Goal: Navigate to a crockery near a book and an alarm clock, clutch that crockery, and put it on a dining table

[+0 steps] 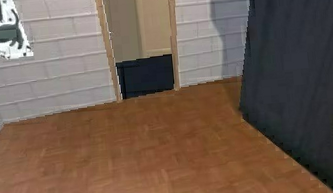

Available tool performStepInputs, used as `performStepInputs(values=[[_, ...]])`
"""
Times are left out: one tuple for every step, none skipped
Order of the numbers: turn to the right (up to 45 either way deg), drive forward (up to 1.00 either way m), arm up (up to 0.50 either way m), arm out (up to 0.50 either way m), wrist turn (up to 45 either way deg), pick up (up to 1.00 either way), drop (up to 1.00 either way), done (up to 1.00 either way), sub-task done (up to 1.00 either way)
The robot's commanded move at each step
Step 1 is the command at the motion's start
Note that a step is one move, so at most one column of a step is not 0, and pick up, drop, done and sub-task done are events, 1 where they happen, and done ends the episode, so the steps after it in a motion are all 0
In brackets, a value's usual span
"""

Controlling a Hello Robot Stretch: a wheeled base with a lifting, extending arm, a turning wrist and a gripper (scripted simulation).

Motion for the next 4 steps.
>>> performStepInputs(values=[[0.0,1.0,0.0,0.0,0.0,0.0,0.0,0.0,0.0],[-3.0,0.0,0.0,0.0,0.0,0.0,0.0,0.0,0.0],[0.0,1.0,0.0,0.0,0.0,0.0,0.0,0.0,0.0],[0.0,1.0,0.0,0.0,0.0,0.0,0.0,0.0,0.0]])
